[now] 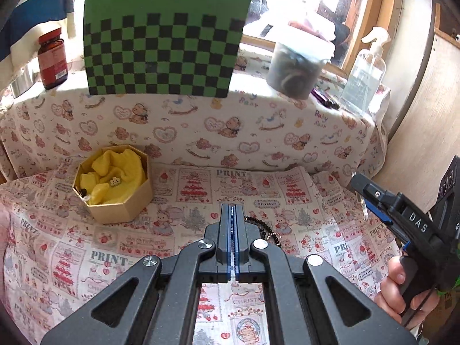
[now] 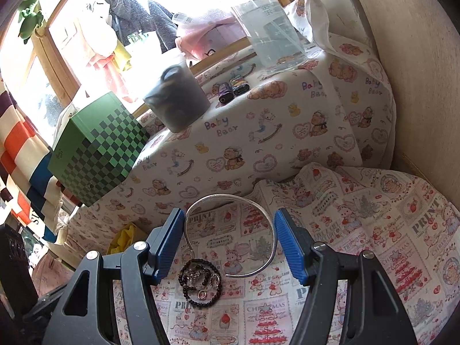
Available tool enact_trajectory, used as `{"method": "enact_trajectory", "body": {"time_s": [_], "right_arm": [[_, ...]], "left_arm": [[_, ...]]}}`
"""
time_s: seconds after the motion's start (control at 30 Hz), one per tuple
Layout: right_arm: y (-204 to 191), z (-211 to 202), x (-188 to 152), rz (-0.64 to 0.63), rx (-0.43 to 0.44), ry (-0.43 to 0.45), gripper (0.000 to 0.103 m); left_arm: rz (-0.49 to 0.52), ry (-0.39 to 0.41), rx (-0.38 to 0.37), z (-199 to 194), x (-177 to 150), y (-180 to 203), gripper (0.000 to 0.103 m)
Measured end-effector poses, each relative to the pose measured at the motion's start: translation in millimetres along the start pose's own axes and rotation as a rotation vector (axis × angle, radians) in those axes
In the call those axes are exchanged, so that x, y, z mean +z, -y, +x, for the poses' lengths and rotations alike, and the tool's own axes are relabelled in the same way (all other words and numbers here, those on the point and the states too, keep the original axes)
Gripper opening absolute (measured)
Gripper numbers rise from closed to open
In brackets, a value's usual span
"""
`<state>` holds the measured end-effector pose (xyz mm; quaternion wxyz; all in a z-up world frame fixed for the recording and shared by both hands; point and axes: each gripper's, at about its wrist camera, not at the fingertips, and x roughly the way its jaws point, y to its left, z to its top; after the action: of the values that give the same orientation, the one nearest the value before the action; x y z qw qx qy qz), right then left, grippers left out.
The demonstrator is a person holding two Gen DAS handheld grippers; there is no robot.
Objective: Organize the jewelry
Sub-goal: 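Carry the bracelet and bangle into the box and open both grippers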
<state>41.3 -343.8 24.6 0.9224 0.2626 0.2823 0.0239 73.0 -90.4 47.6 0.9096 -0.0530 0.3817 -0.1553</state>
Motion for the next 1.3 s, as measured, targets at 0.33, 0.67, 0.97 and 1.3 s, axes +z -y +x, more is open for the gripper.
{"method": "enact_trajectory", "body": {"time_s": [0.33,0.67,0.97,1.3], "right_arm": [[-20,2,-9,-0.080,0.176,-0.006,0.067],[-74,6,-29,-0.182,0.254,-0.044,0.067],[-168,54,-23,-0.256,0.294,-0.101,0.067],[-230,151,-52,-0.201,0.319,-0.250,0.067]], "left_arm": [[-0.217,0.255,-0.121,-28,11,-102,0.000],[-0.424,0.280,-0.184,-1,5,-185,0.000],[-0.508,0.211,-0.197,20,1,-216,0.000],[-0.595,0.134,-0.186,47,-10,-236,0.000]]}}
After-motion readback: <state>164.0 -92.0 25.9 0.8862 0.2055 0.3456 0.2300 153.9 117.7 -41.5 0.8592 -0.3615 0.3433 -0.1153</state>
